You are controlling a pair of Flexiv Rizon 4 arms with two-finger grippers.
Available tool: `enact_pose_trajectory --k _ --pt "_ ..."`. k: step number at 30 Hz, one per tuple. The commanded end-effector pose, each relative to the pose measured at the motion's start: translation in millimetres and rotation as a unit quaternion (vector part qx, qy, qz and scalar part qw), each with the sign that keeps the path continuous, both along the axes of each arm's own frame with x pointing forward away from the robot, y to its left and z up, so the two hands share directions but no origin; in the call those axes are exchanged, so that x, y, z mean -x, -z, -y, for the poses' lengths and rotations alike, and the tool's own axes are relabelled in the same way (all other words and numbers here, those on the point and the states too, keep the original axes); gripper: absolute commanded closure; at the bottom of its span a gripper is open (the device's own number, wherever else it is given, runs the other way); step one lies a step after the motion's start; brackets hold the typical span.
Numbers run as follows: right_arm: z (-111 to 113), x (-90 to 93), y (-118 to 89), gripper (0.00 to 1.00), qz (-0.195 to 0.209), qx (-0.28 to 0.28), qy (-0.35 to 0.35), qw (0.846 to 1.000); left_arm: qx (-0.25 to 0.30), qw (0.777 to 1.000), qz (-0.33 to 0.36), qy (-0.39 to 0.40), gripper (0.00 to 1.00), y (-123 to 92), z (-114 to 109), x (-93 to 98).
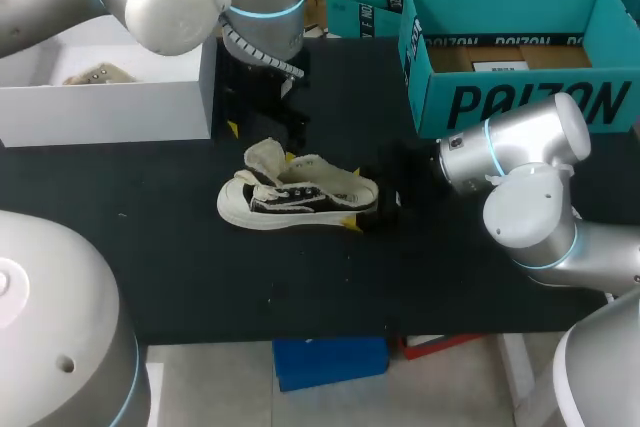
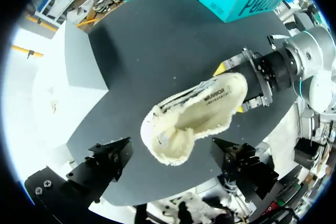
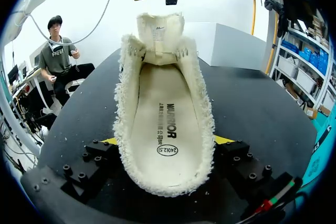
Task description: Take the shoe out of the shoebox, open the shoe tongue, remove and reinsert the insole, then place the shoe into the shoebox
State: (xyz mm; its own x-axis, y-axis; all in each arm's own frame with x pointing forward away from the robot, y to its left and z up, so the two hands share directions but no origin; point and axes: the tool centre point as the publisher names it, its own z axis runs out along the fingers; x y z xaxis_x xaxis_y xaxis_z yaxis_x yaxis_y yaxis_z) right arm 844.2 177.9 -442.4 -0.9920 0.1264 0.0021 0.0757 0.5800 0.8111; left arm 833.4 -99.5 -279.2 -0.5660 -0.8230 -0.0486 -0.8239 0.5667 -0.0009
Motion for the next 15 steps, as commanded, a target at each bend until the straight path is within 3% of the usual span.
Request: enact_pose_trajectory --k 1,3,10,15 --pt "-1 0.2 3 1.00 0.000 0.000 0.001 1.000 0.051 0.977 -0.059 0.200 1.00 -5 6 -7.8" --pt "-1 0.2 3 1.00 0.000 0.000 0.001 1.000 0.062 0.961 -0.092 0.253 1.00 -3 10 -10.9" --pt "-1 0.2 3 1.00 0.000 0.000 0.001 1.000 0.082 0.903 -0.112 0.406 1.00 -3 16 -12.5" --pt "-1 0.2 3 1.00 0.000 0.000 0.001 1.000 0.098 0.867 -0.126 0.472 1.00 -2 17 -14.4"
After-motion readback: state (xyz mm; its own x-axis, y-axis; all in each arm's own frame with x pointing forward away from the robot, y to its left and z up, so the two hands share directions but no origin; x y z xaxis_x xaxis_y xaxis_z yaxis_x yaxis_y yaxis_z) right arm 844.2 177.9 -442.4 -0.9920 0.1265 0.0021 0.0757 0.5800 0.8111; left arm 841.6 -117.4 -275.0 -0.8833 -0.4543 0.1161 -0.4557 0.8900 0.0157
